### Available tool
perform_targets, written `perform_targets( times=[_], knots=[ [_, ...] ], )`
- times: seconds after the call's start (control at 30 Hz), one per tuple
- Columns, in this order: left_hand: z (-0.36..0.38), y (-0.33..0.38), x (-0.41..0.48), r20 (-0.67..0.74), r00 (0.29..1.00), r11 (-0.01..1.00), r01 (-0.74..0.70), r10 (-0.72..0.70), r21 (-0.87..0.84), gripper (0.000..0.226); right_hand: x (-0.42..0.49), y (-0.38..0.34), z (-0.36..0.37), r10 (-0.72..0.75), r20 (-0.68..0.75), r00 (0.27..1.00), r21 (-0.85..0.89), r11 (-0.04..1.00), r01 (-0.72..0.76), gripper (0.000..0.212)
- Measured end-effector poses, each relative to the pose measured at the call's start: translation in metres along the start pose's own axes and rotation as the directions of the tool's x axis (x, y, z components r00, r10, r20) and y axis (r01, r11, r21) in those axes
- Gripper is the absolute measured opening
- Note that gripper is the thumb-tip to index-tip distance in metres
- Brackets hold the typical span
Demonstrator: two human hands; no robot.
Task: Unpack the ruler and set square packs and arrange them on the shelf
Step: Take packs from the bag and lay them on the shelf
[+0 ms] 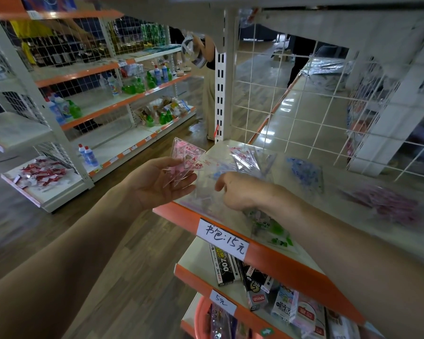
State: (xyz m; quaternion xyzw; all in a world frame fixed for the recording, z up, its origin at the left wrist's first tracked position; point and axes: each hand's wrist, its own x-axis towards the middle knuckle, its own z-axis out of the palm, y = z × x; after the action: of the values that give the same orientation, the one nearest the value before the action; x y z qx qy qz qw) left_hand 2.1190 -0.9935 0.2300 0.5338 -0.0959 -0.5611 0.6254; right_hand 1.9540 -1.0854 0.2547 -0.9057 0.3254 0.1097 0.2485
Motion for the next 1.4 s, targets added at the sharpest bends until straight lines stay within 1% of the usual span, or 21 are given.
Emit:
perform_targets(
  times=[0.07, 0.17, 0.27, 0.37, 0.53, 0.7, 0.87, 0.93, 1.03, 1.1, 1.17, 1.23, 1.27, 1.3, 1.33, 1.37, 1.4],
  knots=[
    [-0.001, 0.0, 0.0, 0.002, 1.0, 1.0, 0.0, 0.0, -0.006, 0.025, 0.001, 0.0, 0.004, 0.006, -0.009, 1.0, -0.073, 0.997, -0.007, 0.043],
    [-0.002, -0.001, 0.001, 0.004, 1.0, 1.0, 0.0, 0.0, -0.007, 0.028, 0.006, 0.0, 0.007, -0.004, -0.023, 1.0, -0.105, 0.994, 0.001, 0.044],
    [-0.004, -0.001, 0.001, 0.013, 1.0, 1.0, -0.006, 0.006, -0.017, 0.036, 0.014, -0.004, 0.01, -0.051, -0.032, 0.998, -0.14, 0.989, 0.047, 0.044],
    [-0.005, -0.002, 0.001, 0.005, 1.0, 0.999, -0.01, 0.01, -0.033, 0.04, 0.02, -0.011, 0.017, -0.065, 0.014, 0.998, -0.273, 0.96, 0.067, 0.05],
    [-0.006, -0.004, 0.002, 0.015, 1.0, 1.0, 0.005, -0.005, -0.028, 0.032, 0.024, -0.023, 0.02, -0.052, 0.036, 0.998, -0.34, 0.938, 0.062, 0.042],
    [-0.005, -0.001, 0.003, 0.016, 1.0, 0.999, 0.008, -0.007, -0.033, 0.028, 0.027, -0.026, 0.024, -0.047, 0.035, 0.998, -0.34, 0.939, 0.057, 0.033],
    [-0.006, -0.002, 0.005, 0.011, 1.0, 0.999, 0.021, -0.021, -0.024, 0.033, 0.022, -0.027, 0.018, -0.088, 0.021, 0.996, -0.317, 0.944, 0.09, 0.036],
    [-0.007, -0.001, 0.006, 0.005, 1.0, 0.999, 0.022, -0.021, -0.029, 0.033, 0.022, -0.025, 0.014, -0.076, 0.039, 0.996, -0.28, 0.956, 0.084, 0.033],
    [-0.008, 0.0, 0.008, -0.006, 1.0, 0.999, 0.024, -0.025, -0.035, 0.032, 0.022, -0.023, 0.012, -0.048, 0.089, 0.995, -0.186, 0.98, 0.064, 0.035],
    [-0.006, 0.0, 0.011, -0.007, 0.999, 0.999, 0.031, -0.032, -0.031, 0.032, 0.022, -0.023, 0.014, -0.049, 0.094, 0.994, -0.173, 0.983, 0.065, 0.034],
    [-0.004, 0.0, 0.014, 0.008, 0.999, 0.999, 0.032, -0.032, -0.01, 0.032, 0.024, -0.021, 0.017, -0.072, 0.094, 0.993, -0.169, 0.982, 0.087, 0.028],
    [-0.001, 0.0, 0.016, 0.044, 0.999, 1.0, 0.024, -0.024, 0.012, 0.029, 0.024, -0.014, 0.012, -0.086, 0.109, 0.99, -0.09, 0.991, 0.096, 0.023],
    [0.001, 0.001, 0.018, 0.064, 0.998, 1.0, 0.017, -0.018, 0.017, 0.027, 0.025, -0.007, 0.007, -0.088, 0.123, 0.989, 0.015, 0.996, 0.086, 0.028],
    [0.004, 0.001, 0.019, 0.082, 0.997, 1.0, 0.009, -0.012, 0.027, 0.025, 0.024, 0.002, 0.003, -0.091, 0.144, 0.985, 0.179, 0.982, 0.064, 0.036],
    [0.007, 0.001, 0.02, 0.093, 0.996, 0.999, -0.001, -0.004, 0.047, 0.023, 0.023, 0.013, -0.001, -0.104, 0.164, 0.981, 0.396, 0.918, 0.031, 0.046],
    [0.01, 0.002, 0.021, 0.103, 0.995, 0.998, -0.01, 0.003, 0.061, 0.023, 0.021, 0.024, -0.005, -0.117, 0.154, 0.981, 0.62, 0.785, -0.004, 0.054],
    [0.014, 0.001, 0.022, 0.113, 0.994, 0.998, -0.016, 0.009, 0.062, 0.024, 0.019, 0.035, -0.009, -0.112, 0.114, 0.987, 0.792, 0.61, -0.022, 0.057]
  ],
)
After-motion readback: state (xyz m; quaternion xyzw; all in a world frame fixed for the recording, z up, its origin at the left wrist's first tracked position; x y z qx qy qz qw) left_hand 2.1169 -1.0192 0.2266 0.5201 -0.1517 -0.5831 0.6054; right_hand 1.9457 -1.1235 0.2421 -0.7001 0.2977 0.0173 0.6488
